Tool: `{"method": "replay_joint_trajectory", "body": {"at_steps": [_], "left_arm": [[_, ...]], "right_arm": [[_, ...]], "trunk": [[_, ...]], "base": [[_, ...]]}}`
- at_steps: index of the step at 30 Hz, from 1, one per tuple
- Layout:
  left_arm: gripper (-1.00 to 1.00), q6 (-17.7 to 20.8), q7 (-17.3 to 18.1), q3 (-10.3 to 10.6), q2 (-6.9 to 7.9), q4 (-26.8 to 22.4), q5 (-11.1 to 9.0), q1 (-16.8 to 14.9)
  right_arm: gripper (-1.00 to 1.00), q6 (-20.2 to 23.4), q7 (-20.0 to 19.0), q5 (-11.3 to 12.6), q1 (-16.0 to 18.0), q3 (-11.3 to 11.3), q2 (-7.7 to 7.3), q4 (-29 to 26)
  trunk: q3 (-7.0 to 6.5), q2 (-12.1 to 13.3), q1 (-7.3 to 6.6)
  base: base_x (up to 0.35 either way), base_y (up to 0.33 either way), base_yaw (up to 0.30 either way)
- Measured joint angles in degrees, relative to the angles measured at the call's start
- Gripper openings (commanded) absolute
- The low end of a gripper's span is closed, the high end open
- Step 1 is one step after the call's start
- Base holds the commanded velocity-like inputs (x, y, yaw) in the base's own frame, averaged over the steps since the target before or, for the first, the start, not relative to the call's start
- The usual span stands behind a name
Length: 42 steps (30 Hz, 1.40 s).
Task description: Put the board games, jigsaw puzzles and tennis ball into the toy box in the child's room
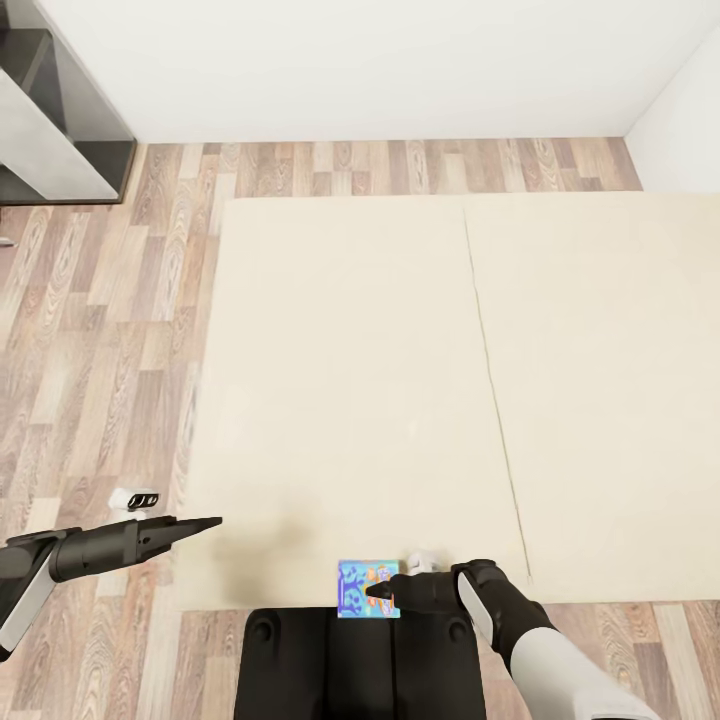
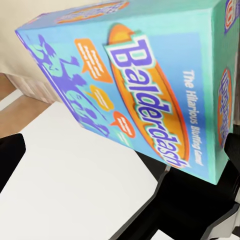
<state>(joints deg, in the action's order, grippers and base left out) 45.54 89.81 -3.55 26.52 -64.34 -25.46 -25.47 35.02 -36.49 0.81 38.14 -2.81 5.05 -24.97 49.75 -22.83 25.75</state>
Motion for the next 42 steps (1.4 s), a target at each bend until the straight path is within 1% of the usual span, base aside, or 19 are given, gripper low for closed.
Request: {"method": "replay_joint_trajectory", "body": {"at_steps": [4, 13, 14, 37, 42], "left_arm": [[1.00, 0.0, 0.0, 0.0, 0.00, 0.0, 0.0, 0.0], [1.00, 0.0, 0.0, 0.0, 0.00, 0.0, 0.0, 0.0], [1.00, 0.0, 0.0, 0.0, 0.00, 0.0, 0.0, 0.0], [1.00, 0.0, 0.0, 0.0, 0.00, 0.0, 0.1, 0.0], [1.00, 0.0, 0.0, 0.0, 0.00, 0.0, 0.0, 0.0]], "right_arm": [[1.00, 0.0, 0.0, 0.0, 0.0, 0.0, 0.00, 0.0], [1.00, -0.1, 0.0, -0.3, 0.0, 0.1, 0.31, -0.1], [1.00, -0.7, 0.1, -0.1, 0.0, -0.1, 0.34, -0.1], [1.00, -1.4, 0.1, 0.1, 0.0, -0.1, 0.23, -0.3], [1.00, -1.4, 0.1, 0.1, 0.0, -0.1, 0.25, -0.3]], "trunk": [[0.00, 0.0, 0.00], [0.00, 0.0, 0.00], [0.00, 0.0, 0.00], [0.00, 0.0, 0.00], [0.00, 0.0, 0.00]], "base": [[0.000, 0.117, 0.000], [0.000, 0.016, 0.000], [0.000, 0.000, 0.000], [0.000, 0.000, 0.000], [0.000, 0.000, 0.071]]}}
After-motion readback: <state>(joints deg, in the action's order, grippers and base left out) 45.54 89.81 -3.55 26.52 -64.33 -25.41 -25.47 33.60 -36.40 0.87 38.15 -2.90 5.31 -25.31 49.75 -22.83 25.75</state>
